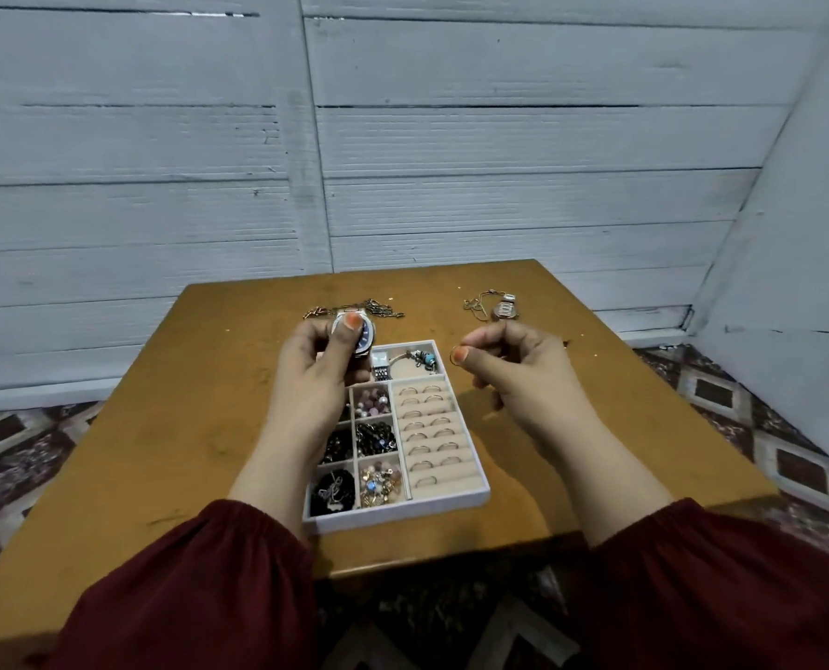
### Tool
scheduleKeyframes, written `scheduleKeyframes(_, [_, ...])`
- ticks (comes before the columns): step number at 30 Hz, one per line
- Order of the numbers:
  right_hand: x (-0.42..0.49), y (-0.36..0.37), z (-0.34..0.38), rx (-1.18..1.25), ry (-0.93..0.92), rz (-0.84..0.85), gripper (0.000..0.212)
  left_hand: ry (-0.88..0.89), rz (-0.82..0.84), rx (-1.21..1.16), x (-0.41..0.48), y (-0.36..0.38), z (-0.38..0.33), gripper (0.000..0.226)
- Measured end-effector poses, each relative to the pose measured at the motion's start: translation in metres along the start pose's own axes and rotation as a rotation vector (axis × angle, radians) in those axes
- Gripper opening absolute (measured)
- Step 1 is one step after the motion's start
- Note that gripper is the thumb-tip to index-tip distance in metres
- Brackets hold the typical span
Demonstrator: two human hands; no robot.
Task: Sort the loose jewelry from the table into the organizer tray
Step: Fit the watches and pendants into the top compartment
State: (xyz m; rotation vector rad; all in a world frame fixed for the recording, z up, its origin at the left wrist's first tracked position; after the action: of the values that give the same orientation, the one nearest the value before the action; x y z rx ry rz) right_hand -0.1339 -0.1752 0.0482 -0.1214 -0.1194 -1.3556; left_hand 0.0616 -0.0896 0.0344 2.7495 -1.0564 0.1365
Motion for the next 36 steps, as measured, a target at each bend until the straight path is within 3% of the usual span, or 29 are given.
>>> scheduleKeyframes(5, [-0.027,0.000,-0.005,-0.108,-0.073,0.111,0.017,0.028,0.016,0.019,-0.022,0.004,-0.004,0.023])
scheduleKeyframes(10, [-0.043,0.004,-0.020,-0.285,-0.081,0.215,0.012,0.064,0.017,0.026,-0.029,0.001,-0.010,0.023])
scheduleKeyframes(14, [-0.046,0.004,-0.027,-0.521,-0.196,0.214,0.021,0.075,-0.004,0.042,-0.031,-0.006,-0.007,0.024])
scheduleKeyframes(18, [-0.049,0.008,-0.028,-0.787,-0.341,0.225,0.013,0.053,-0.015,0.017,-0.031,-0.012,-0.004,0.028])
scheduleKeyframes(25, [-0.052,0.018,-0.020,-0.928,-0.437,0.326,0.005,0.041,-0.031,-0.006,-0.029,-0.015,0.000,0.020])
scheduleKeyframes(36, [-0.054,0.023,-0.022,-1.019,-0.451,0.402,0.013,0.014,-0.024,0.012,-0.028,-0.014,0.004,0.024])
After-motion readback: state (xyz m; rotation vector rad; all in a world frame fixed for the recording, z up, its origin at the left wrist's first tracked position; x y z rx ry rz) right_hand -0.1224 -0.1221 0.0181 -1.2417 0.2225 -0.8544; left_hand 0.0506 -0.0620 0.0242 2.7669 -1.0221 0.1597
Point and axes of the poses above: each hand's wrist, its own x-axis towards the middle knuckle, its own y-axis out of the palm, z = x × y, the point moved 10 cm from there along x, towards the middle knuckle, and after that the axes turned 10 degrees about -z, right-handed, at the moved point
